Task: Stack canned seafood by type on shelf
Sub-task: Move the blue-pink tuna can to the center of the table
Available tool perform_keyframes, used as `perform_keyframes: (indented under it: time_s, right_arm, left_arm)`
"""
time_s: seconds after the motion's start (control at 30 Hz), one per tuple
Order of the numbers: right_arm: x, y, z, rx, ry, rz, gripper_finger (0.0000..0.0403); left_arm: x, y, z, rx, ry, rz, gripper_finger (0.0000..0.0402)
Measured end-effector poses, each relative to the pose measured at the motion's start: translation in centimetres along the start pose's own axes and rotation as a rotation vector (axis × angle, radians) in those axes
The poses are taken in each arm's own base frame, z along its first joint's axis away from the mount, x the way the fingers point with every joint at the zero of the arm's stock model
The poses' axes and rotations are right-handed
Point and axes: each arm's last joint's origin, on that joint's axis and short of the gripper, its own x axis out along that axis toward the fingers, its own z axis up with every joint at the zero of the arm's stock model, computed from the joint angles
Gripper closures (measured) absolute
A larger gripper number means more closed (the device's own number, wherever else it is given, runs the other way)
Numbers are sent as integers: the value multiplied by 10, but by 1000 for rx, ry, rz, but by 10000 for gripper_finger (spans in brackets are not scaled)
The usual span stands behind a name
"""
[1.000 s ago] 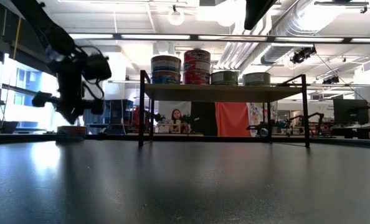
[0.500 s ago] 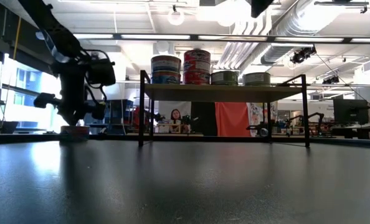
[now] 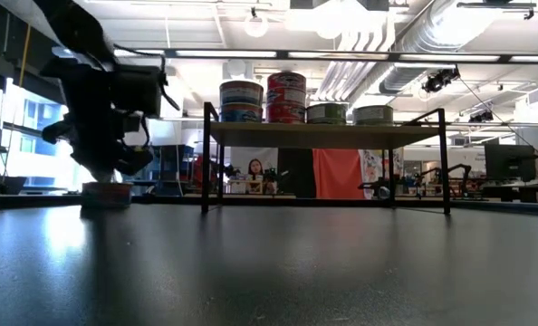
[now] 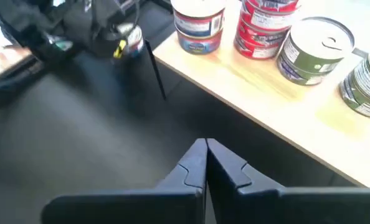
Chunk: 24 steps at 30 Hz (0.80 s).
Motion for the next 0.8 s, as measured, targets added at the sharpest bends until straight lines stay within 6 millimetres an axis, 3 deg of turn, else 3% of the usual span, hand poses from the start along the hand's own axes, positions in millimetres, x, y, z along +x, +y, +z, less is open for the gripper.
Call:
perform_keyframes:
  time_s: [0.27, 0.47, 0.63, 0.8]
  right_arm:
    - [2, 1, 5, 69, -21, 15, 403]
    - [15, -5, 16, 254, -1, -9, 403]
    - [48, 1, 32, 209, 91, 50, 403]
    - [106, 15, 49, 141, 114, 111, 403]
  left_arm:
    - [-37, -11, -42, 121, -48, -124, 401]
    - [-64, -19, -72, 74, -92, -287, 401]
    - [-94, -36, -88, 13, -43, -529, 401]
    - [-113, -49, -96, 7, -2, -742, 401]
